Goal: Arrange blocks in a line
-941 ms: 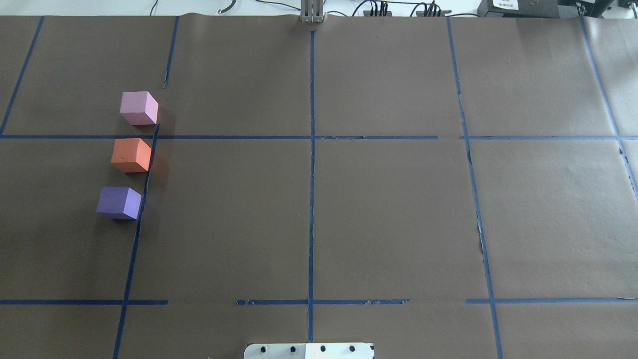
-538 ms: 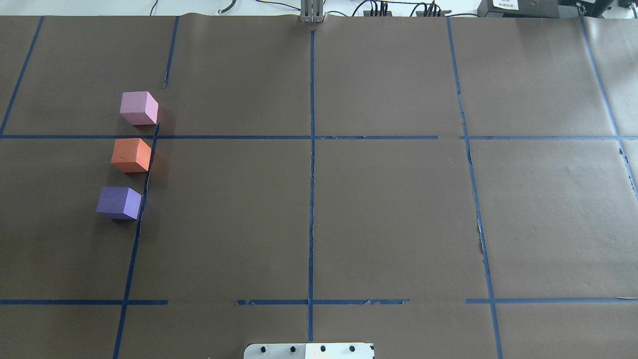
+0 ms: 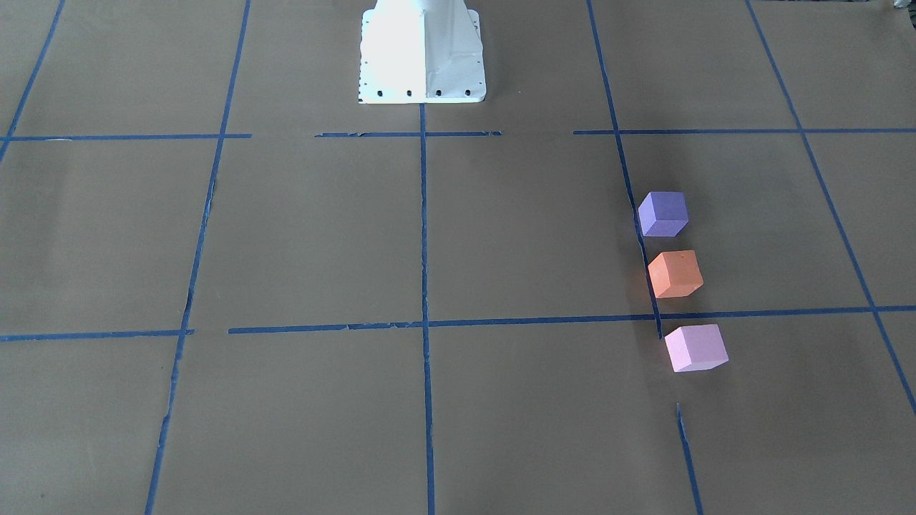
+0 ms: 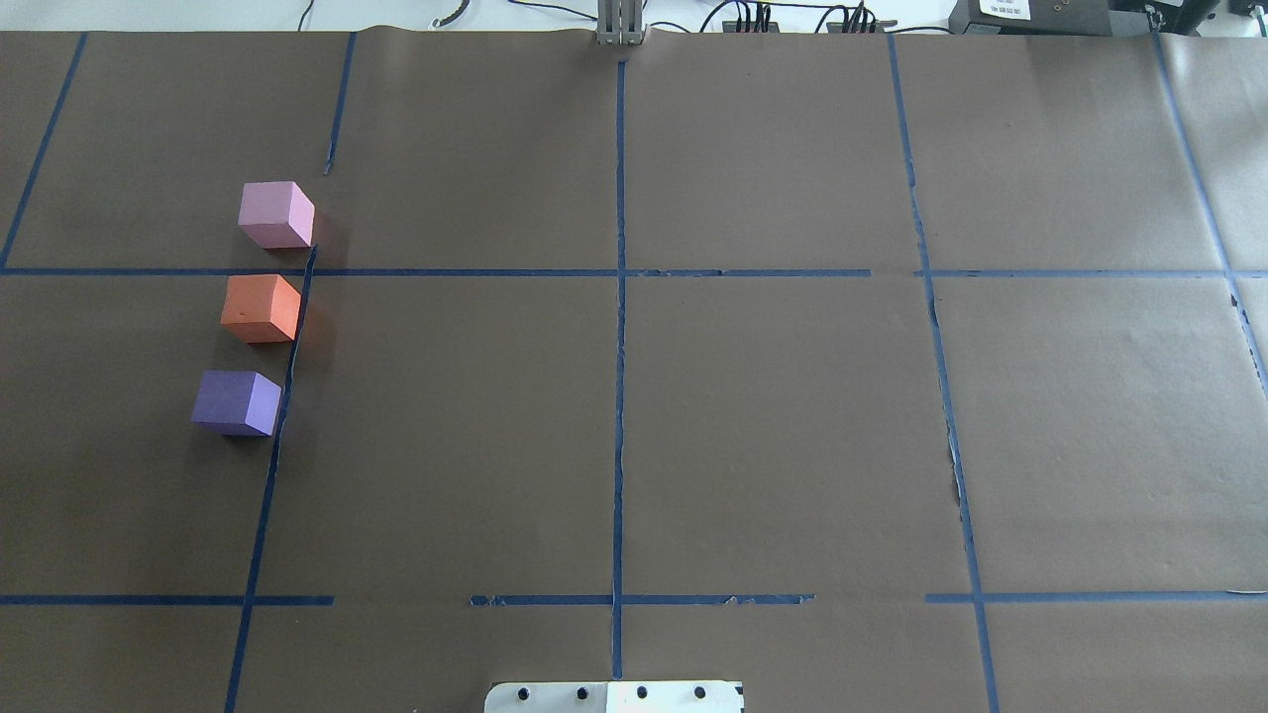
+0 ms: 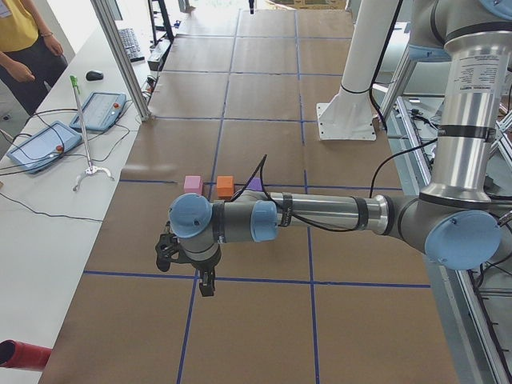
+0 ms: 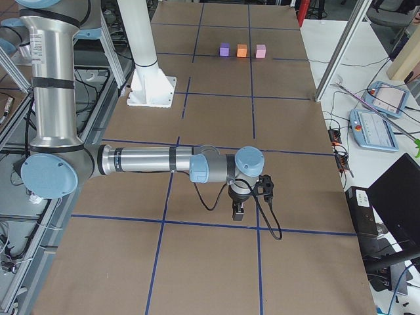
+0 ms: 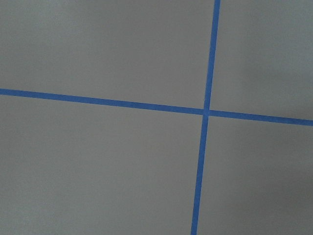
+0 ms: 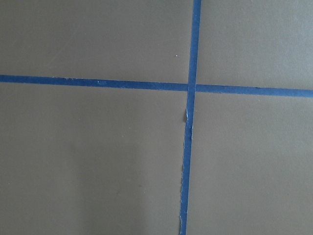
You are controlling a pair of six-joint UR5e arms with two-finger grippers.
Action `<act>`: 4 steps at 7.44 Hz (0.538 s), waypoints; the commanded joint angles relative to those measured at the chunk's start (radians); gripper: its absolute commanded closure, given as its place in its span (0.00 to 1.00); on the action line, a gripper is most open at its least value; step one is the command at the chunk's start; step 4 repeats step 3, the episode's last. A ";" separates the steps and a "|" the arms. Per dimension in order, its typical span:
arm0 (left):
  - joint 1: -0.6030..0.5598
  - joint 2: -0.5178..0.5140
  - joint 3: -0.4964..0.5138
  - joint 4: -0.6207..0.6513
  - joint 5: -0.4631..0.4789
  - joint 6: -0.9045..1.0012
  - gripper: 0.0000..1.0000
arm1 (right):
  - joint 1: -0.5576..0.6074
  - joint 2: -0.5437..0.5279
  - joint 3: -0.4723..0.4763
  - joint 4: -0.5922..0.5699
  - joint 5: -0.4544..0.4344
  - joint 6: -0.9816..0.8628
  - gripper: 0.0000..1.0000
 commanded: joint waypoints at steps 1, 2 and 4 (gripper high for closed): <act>-0.001 -0.002 0.000 -0.001 0.000 0.002 0.00 | 0.000 0.000 0.000 0.000 0.000 0.000 0.00; -0.001 -0.002 0.000 -0.003 0.001 0.006 0.00 | 0.000 0.000 0.000 -0.001 0.000 0.000 0.00; -0.001 -0.002 -0.002 -0.003 0.004 0.011 0.00 | 0.000 0.000 0.000 -0.001 0.000 0.000 0.00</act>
